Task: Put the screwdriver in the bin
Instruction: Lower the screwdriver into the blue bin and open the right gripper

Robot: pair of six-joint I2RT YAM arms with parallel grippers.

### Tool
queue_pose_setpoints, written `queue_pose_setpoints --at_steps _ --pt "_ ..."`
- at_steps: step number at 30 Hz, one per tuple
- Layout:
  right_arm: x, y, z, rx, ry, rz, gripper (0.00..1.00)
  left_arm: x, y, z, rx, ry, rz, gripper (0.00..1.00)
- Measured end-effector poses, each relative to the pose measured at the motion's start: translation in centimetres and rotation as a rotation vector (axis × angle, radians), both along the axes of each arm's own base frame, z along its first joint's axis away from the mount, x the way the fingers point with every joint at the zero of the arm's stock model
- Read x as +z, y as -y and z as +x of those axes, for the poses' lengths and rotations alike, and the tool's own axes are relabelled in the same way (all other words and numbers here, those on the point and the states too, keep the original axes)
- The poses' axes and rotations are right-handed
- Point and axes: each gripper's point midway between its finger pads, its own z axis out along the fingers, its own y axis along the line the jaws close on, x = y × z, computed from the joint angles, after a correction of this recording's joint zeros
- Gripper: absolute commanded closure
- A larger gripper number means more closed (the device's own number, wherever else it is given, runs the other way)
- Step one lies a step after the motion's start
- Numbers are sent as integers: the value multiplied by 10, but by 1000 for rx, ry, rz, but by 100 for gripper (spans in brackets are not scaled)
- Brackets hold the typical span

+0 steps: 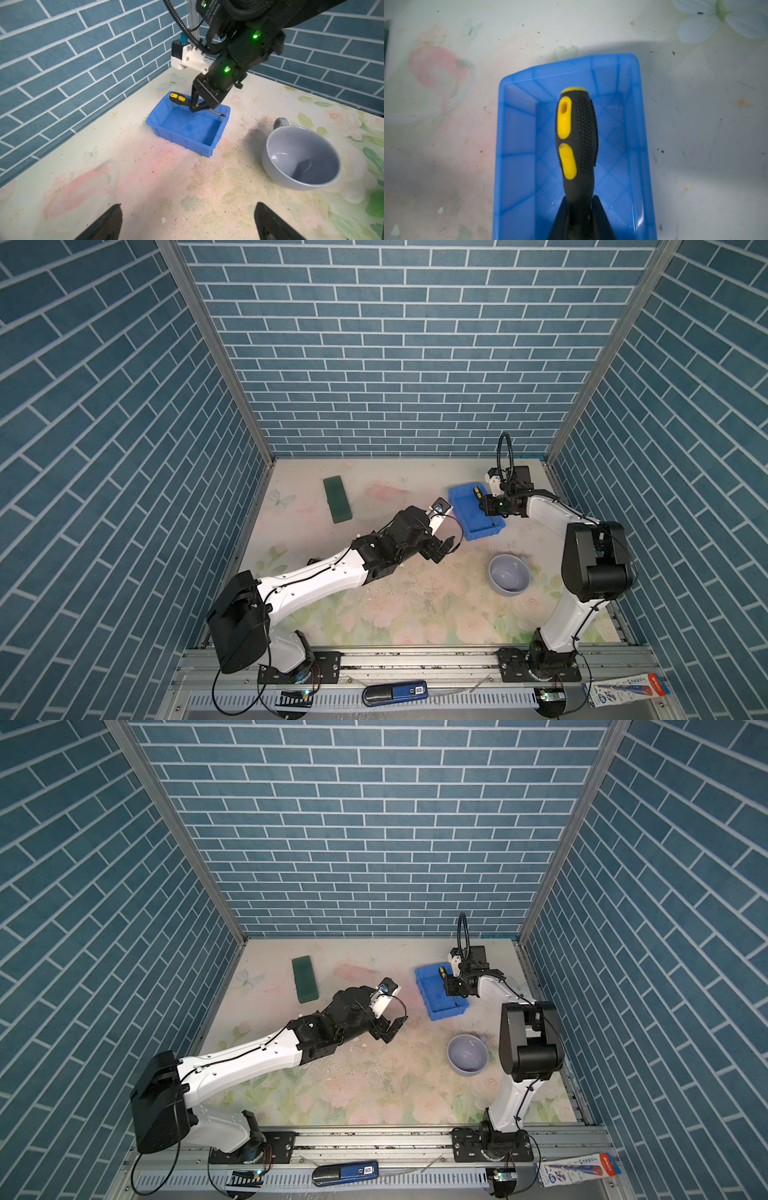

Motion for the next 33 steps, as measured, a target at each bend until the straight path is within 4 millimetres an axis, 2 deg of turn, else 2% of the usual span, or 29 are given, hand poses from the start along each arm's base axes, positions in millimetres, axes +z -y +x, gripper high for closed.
queue_pose_setpoints --at_steps 5,10,16,22,27,31,33 --pt "-19 0 14 -22 -32 -7 100 -2 5 -5 -15 0 7 0" --pt "-19 -1 30 -33 -22 -7 100 -5 6 -5 -16 -2 14 0" --pt "-13 -2 37 -44 -10 3 72 -5 5 -3 -1 3 13 0" --pt "-9 -3 39 -41 7 14 58 -3 1 0 38 9 -7 0" --pt "15 -1 34 -51 67 36 49 -1 -12 2 87 22 -16 0" --pt "51 5 21 -78 147 82 35 3 -30 6 139 32 -34 0" --pt "73 16 12 -111 210 113 27 3 -46 10 178 33 -44 0"
